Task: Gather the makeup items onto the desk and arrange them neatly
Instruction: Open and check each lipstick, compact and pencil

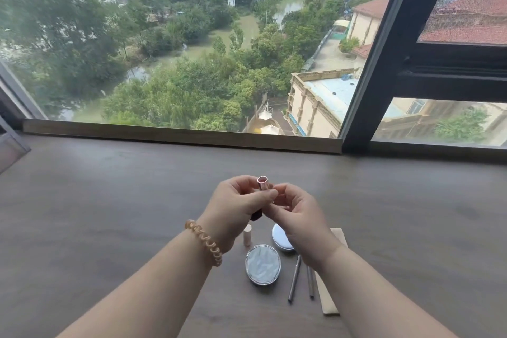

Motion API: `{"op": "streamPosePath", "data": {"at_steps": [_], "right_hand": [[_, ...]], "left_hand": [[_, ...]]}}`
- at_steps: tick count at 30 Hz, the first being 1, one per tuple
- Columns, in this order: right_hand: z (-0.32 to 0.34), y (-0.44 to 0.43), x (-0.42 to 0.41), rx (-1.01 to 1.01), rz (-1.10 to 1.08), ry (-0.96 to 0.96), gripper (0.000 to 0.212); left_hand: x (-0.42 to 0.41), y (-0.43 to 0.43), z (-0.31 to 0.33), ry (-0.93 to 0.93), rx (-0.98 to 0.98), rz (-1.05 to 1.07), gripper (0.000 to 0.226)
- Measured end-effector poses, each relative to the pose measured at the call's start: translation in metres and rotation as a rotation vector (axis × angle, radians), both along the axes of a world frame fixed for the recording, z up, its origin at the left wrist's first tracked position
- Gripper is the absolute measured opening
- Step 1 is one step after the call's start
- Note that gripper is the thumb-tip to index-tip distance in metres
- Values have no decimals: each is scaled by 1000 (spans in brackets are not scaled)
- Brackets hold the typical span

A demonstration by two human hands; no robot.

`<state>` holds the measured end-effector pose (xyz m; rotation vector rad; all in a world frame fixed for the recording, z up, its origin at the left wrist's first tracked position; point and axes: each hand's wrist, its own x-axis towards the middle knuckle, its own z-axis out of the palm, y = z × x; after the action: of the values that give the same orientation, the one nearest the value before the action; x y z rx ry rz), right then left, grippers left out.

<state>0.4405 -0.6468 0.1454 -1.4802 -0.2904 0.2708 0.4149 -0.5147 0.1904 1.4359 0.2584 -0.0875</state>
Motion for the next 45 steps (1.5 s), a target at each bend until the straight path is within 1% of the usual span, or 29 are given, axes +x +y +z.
{"op": "streamPosePath", "data": {"at_steps": [3,7,11,14,16,19,22,26,29,33,36,37,39,41,42,43,44,45], "right_hand": [[1,6,2,44,88,12,27],[5,11,1,71,210,65,32],[4,18,5,78,164,97,35],[1,23,8,66,110,107,35],[1,25,10,64,136,98,31],[-2,28,16,66,189,117,35],[-7,31,22,60,196,144,39],[-17,35,29,43,197,166,36],[-27,35,36,22,238,176,33],[-41,38,47,-35,281,196,31],[-51,43,58,-117,241,169,27],[-54,45,63,-160,196,149,23],[-60,48,74,-239,77,117,13],[-68,49,83,-282,-12,142,13],[-74,49,87,-307,-27,158,13],[-81,50,91,-355,-38,163,12],[-89,50,94,-449,-53,146,10],[-99,50,97,-577,-69,116,14]], "left_hand": [[3,8,-1,-57,2,6,2],[4,20,-1,-31,-24,-9,9],[6,29,-4,3,-31,-20,9],[9,35,-8,18,-15,-73,15],[11,39,-9,22,-2,-102,18],[16,45,-11,25,9,-145,16],[22,50,-17,40,7,-169,16],[29,53,-27,55,11,-183,18],[35,59,-36,60,50,-205,21],[42,64,-50,81,93,-222,23],[48,63,-58,120,85,-190,25],[51,63,-62,148,51,-164,28],[56,64,-70,216,-105,-68,42],[61,68,-83,280,-272,49,52],[63,70,-90,299,-316,88,51],[63,72,-98,306,-328,114,45],[63,72,-104,312,-317,137,36],[63,72,-112,319,-306,167,30]]}}
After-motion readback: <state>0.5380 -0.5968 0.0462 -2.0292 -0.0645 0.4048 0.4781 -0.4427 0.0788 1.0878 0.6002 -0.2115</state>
